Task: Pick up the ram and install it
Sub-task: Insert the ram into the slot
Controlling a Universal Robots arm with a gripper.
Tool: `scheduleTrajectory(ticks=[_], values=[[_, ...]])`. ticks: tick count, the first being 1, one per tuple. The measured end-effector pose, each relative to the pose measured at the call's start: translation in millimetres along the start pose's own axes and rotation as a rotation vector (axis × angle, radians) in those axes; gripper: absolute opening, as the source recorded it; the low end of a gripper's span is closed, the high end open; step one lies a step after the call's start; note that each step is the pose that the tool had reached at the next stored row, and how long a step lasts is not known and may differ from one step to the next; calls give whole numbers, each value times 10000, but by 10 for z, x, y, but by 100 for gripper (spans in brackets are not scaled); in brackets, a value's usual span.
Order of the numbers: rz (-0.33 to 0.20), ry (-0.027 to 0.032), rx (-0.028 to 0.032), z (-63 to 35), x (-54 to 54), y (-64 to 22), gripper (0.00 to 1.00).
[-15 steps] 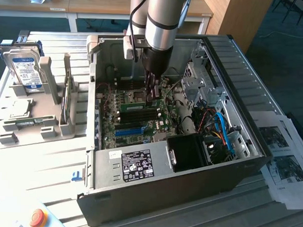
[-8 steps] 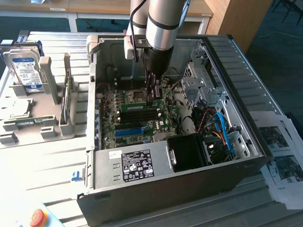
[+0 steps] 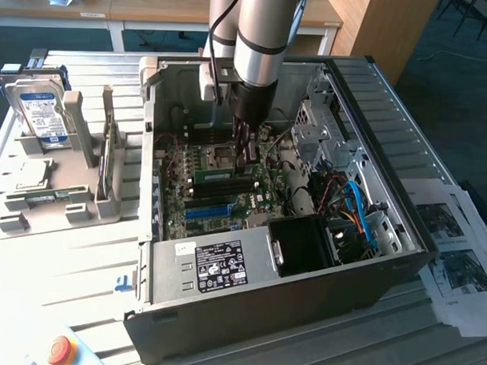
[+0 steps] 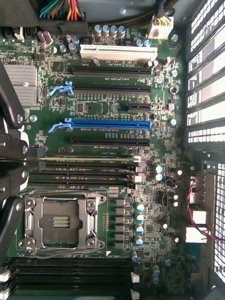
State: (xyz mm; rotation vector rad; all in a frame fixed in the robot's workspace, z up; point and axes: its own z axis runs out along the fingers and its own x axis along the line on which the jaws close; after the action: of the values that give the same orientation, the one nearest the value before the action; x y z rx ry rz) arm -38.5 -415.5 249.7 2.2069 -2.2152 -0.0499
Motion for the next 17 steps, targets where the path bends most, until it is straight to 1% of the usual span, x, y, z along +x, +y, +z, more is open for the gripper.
scheduleTrajectory(ticks=[11, 17], values=[[2, 0, 0, 12, 0, -17, 12], [0, 0, 0, 57, 1, -19, 12]])
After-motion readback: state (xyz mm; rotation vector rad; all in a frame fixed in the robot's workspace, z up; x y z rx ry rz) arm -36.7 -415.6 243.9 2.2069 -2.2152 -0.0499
